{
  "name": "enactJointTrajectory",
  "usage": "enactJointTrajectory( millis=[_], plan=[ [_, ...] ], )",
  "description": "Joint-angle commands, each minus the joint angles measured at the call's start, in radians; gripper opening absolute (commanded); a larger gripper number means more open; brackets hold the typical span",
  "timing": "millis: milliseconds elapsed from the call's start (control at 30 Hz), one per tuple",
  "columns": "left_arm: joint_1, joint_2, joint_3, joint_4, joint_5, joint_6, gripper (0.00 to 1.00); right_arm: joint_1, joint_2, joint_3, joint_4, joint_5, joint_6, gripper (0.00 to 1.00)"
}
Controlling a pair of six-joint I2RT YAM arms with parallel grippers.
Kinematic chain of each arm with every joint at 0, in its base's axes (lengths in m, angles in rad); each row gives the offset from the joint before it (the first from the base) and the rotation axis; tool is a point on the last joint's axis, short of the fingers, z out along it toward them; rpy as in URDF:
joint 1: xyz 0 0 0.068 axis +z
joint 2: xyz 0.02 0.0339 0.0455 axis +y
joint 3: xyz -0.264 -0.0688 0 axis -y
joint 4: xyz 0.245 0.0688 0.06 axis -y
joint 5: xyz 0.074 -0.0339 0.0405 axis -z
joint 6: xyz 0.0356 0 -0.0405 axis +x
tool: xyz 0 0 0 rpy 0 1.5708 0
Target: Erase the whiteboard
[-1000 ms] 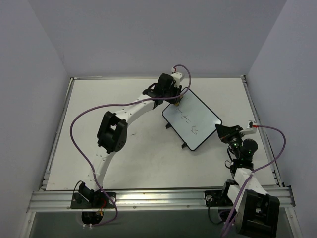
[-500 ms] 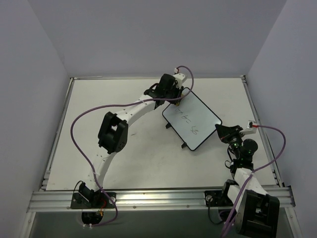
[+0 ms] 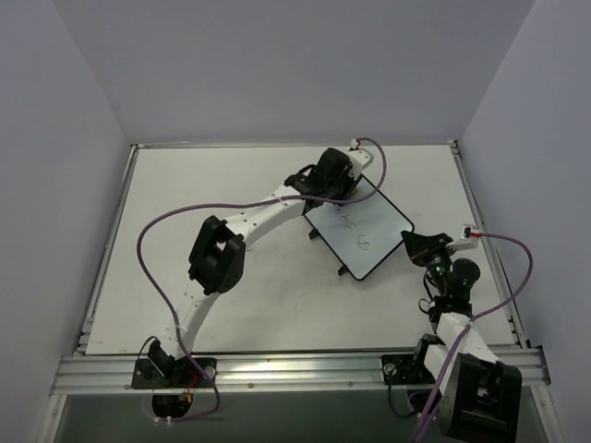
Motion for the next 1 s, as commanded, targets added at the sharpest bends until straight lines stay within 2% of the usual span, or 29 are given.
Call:
enactJointTrajectory(
  millis=[0, 100, 467, 633, 800, 967],
  plan=[
    [-0.065, -0.036, -0.109, 0.045, 0.047, 0.011, 0.02, 0.016, -0.012, 0.019, 0.039, 0.012, -0.048, 0.0],
    [-0.102, -0.075, -0.178, 0.097, 0.045, 0.023, 0.02, 0.021, -0.013, 0.02, 0.038, 0.015, -0.05, 0.0],
    [-0.165, -0.142, -0.265, 0.16, 0.058, 0.037, 0.02, 0.039, -0.026, 0.023, 0.023, 0.028, -0.059, 0.0],
    [-0.087, -0.103, -0.239, 0.154, 0.055, -0.011, 0.02, 0.044, -0.036, 0.025, 0.009, 0.031, -0.065, 0.0],
    [-0.015, -0.041, -0.128, 0.081, 0.042, -0.015, 0.02, 0.048, -0.044, 0.027, 0.0, 0.037, -0.068, 0.0],
    [0.045, -0.016, -0.078, 0.055, 0.036, -0.017, 0.02, 0.056, -0.046, 0.028, -0.003, 0.04, -0.073, 0.0]
  ],
)
